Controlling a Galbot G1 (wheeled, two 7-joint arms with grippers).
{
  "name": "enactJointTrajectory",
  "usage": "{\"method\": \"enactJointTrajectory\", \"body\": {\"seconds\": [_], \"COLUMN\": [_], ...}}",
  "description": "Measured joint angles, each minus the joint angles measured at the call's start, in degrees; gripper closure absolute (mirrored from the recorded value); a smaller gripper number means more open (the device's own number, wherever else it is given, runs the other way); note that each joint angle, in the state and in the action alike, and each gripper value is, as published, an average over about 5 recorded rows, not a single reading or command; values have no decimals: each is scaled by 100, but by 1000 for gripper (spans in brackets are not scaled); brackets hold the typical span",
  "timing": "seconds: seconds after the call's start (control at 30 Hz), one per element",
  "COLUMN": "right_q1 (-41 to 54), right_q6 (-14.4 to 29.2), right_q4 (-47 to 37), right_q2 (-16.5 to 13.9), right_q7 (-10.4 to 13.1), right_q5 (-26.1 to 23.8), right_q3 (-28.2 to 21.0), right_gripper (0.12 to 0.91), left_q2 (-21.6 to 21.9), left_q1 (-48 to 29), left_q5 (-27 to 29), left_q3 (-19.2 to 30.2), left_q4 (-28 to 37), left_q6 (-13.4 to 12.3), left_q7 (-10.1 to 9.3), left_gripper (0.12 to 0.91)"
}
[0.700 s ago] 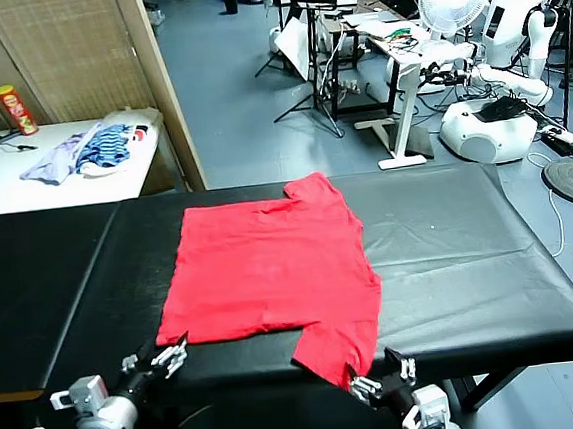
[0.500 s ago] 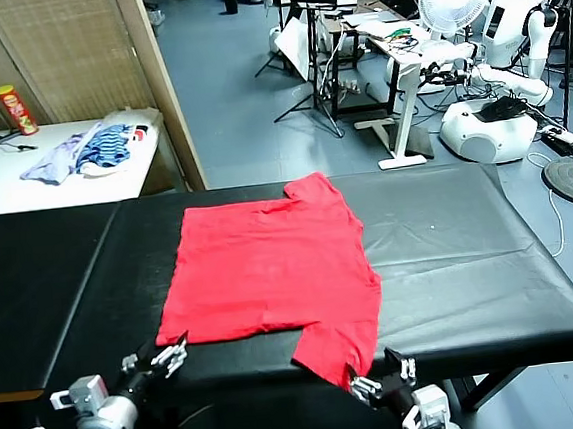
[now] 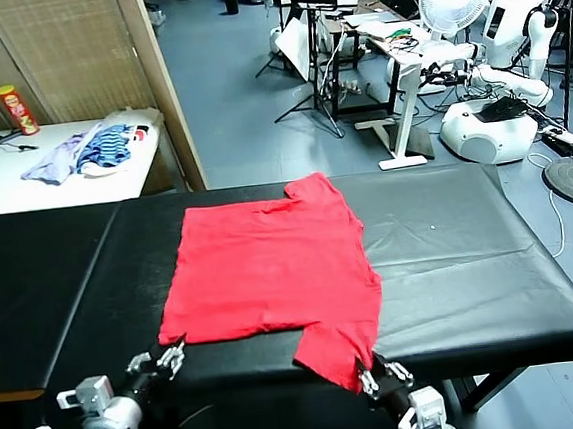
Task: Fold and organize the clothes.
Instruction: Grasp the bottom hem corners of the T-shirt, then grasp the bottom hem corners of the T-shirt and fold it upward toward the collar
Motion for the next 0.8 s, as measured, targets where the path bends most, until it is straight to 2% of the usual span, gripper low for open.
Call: {"method": "enactJointTrajectory", "body": {"seconds": [0.17, 0.4, 0.57, 0.7, 0.8], "right_q1": [-119, 547, 1402, 2110, 2579], "right_q6": [167, 743, 1047, 1114, 1124], "right_q4": [330, -27, -747, -1301, -1702], "right_q2": [-137, -256, -389, -475, -477], "right_q7": [-43, -185, -260, -252, -238], "right_q5": [363, 858, 1100, 1131, 1081], "right_q3": [296, 545, 494, 354, 188], "right_gripper": [903, 903, 903, 903, 903], "left_q2": [-53, -302, -468, -554, -547], "left_q1": [389, 876, 540, 53, -297], "left_q5": [-77, -22, 118, 461, 649], "left_q3": [-74, 3, 87, 143, 169], "left_q4": [-435, -1123, -1128, -880, -627], "left_q6": [22, -129, -376, -641, -745], "left_q7": [-244, -269, -270, -294, -338], "left_gripper": [903, 904, 904, 904, 904]}}
